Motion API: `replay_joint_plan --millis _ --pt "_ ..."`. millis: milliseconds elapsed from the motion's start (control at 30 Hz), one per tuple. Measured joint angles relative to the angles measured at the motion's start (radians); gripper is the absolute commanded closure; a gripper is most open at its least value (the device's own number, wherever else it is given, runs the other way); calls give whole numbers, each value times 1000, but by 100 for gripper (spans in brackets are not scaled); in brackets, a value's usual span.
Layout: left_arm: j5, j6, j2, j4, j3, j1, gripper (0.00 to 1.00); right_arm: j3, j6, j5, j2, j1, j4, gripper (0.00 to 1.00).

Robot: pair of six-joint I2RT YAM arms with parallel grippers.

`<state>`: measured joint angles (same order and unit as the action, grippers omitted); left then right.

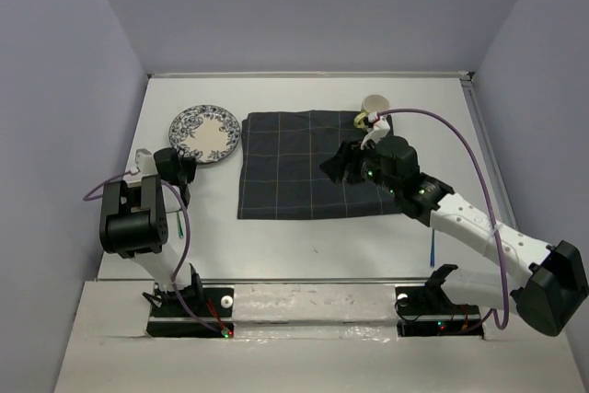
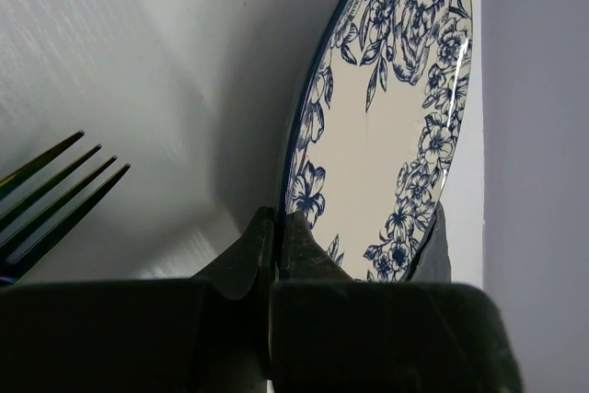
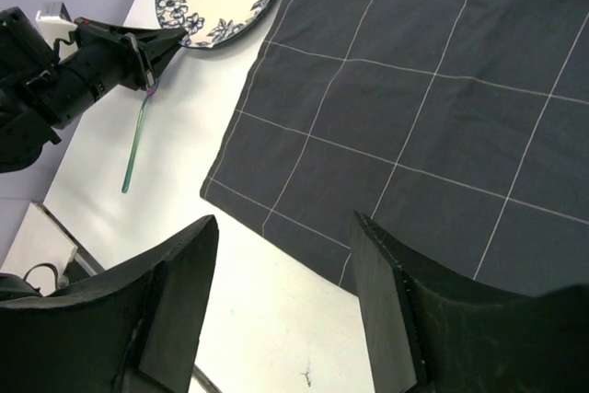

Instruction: Set the dinner table for one person

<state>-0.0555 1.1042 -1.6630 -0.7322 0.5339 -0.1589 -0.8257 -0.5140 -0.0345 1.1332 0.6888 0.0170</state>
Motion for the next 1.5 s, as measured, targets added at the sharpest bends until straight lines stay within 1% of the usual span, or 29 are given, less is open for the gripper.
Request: replay_joint_plan --millis 100,233,300,367,567,767,833,933,1000,1067,1100,1267,1300,1367,1433,1467,1500 --pt "13 1 19 -27 -32 0 100 -16 5 -1 9 0 0 32" --pt "41 -22 87 2 -52 -2 100 -43 5 -16 54 0 -2 29" --pt "51 -35 141 35 -52 -5 100 -50 6 -27 80 0 -3 27" --pt "58 -49 194 52 -52 -7 100 -51 5 -42 112 0 -3 22" --pt "74 -86 375 56 -49 -13 100 -71 -9 -93 179 0 -8 16" --pt "101 -132 525 110 -49 -11 100 -109 -40 -128 217 0 -47 13" --pt "108 -152 583 140 -54 13 100 -120 -55 -134 221 0 -53 13" --pt "114 -174 677 178 -80 93 100 -143 -82 -147 237 0 -78 10" --pt "153 -181 753 204 -110 176 100 -148 -96 -149 251 0 -101 8" --pt "198 -177 808 219 -142 235 100 -148 -100 -143 259 0 -102 5" --pt "229 -170 837 224 -162 269 100 -148 -100 -132 262 0 -100 4" --pt "270 -136 911 261 -226 374 100 -148 -84 -42 255 0 -75 2" --pt "272 -132 914 269 -229 386 100 -148 -83 -24 250 0 -69 2" --pt "285 -122 915 285 -232 408 100 -141 -81 13 233 0 -61 7" --pt "291 -116 915 289 -232 427 100 -129 -81 45 205 0 -52 23" --pt "293 -113 915 289 -232 433 100 -123 -83 60 190 0 -49 34" --pt "293 -111 915 289 -232 444 100 -117 -86 67 182 0 -51 34"
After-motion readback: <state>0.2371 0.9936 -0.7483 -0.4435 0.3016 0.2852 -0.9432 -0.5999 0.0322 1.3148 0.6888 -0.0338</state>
